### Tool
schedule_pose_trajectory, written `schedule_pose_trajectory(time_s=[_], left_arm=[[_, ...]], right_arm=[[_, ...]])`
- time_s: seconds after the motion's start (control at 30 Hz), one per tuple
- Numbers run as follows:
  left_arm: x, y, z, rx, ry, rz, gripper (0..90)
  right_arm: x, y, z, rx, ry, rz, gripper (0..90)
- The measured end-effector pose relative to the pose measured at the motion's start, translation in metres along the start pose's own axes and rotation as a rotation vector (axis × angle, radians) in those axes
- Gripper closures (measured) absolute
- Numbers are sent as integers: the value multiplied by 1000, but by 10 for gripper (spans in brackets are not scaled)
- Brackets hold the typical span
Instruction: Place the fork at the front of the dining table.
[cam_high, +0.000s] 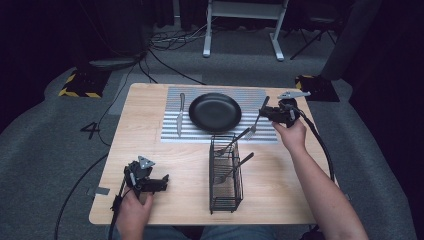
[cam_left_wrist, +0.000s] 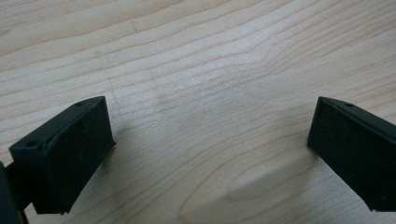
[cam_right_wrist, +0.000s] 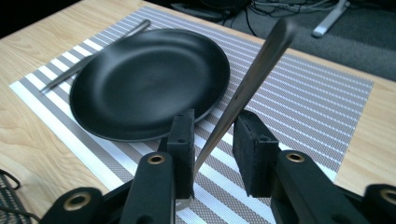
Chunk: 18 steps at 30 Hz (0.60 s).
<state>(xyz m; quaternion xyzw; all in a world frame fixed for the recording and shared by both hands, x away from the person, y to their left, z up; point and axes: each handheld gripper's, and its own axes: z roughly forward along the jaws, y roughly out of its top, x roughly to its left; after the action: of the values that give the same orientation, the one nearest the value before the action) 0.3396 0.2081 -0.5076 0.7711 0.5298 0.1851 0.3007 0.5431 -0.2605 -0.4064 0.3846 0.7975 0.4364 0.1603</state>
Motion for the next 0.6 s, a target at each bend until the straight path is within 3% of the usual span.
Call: schedule_pose_trajectory(time_s=[0.6], left_arm=[[0, 0, 0, -1, 0, -1, 2]], right_arm=[[-24, -26, 11, 91, -47, 66, 676]])
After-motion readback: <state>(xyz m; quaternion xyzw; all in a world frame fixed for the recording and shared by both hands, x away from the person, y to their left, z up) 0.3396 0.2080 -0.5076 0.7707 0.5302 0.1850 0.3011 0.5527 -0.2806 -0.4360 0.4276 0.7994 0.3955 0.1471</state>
